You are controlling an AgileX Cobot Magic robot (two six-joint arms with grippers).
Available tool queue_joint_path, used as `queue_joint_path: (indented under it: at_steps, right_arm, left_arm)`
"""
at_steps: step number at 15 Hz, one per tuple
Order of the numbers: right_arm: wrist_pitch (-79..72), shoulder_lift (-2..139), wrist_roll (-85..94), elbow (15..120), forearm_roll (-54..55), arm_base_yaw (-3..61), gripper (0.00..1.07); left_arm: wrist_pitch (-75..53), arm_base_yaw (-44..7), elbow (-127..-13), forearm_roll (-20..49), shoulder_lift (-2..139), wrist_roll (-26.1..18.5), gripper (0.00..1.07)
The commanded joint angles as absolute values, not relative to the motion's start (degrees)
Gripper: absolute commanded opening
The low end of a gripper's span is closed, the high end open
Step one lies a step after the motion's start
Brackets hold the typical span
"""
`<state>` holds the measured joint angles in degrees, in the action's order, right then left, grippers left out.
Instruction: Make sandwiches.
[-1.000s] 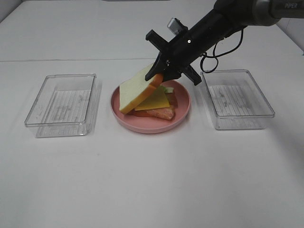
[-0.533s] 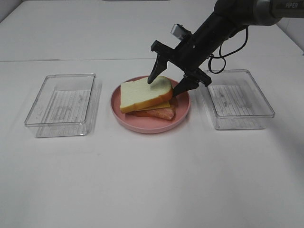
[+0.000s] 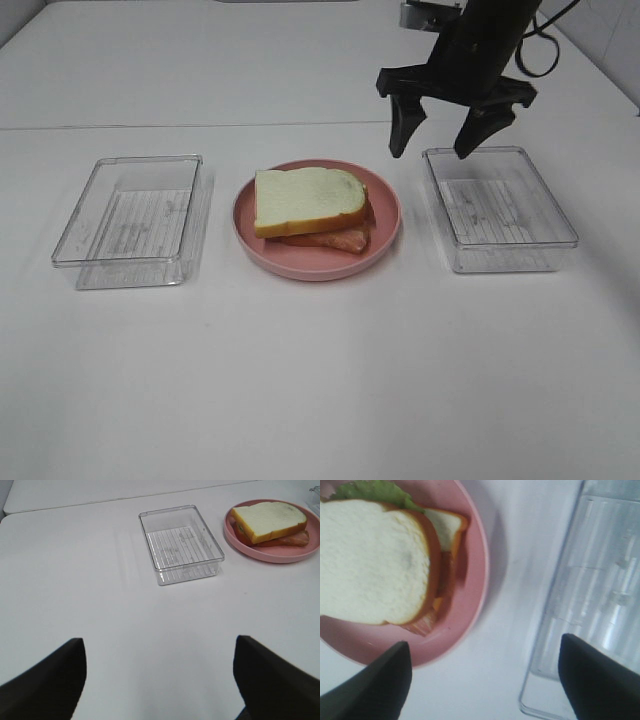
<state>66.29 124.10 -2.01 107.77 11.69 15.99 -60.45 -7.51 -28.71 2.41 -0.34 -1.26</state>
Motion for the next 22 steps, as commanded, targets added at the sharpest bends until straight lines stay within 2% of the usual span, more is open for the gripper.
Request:
queue_joint_path:
  at_steps: [1,3,7,13,14,18,22]
  right_arm:
    - [69.8,120.8,-2.6,107.7,6.5,15.9,0.76]
    - [74.0,115.2,-3.0,107.7,2.0,15.9,0.76]
    - [74.0,105.5,-2.6,100.4,1.9,16.0,0.76]
    - [73.6,85.6,-2.6,77.8,2.6,16.0,0.76]
    - [73.6,77.9,-2.6,70.3,2.5,16.0,0.76]
    - [73.3,63.7,-2.6,58.2,2.3,16.0,0.76]
    - [70.5,41.6,-2.3,44.2,2.3,16.0,0.76]
  left_arm:
    - [-59.9,-7.4,-28.6,2.3,-1.4,-1.1,0.77]
    - [-59.9,-7.4,-28.6,2.3,-1.4,-1.1,0.77]
    - [-59.9,-7.4,-28.6,2.3,-1.4,-1.1,0.77]
    - [-59.9,-7.4,-28.6,2.3,-1.4,-1.1,0.77]
    - [-59.9,-7.4,-28.6,2.3,-1.4,-1.1,0.77]
    - [-59.9,-7.4,-28.6,2.3,-1.4,-1.1,0.77]
    - [-59.9,-7.4,-28.6,2.4,-1.4,-1.2,0.77]
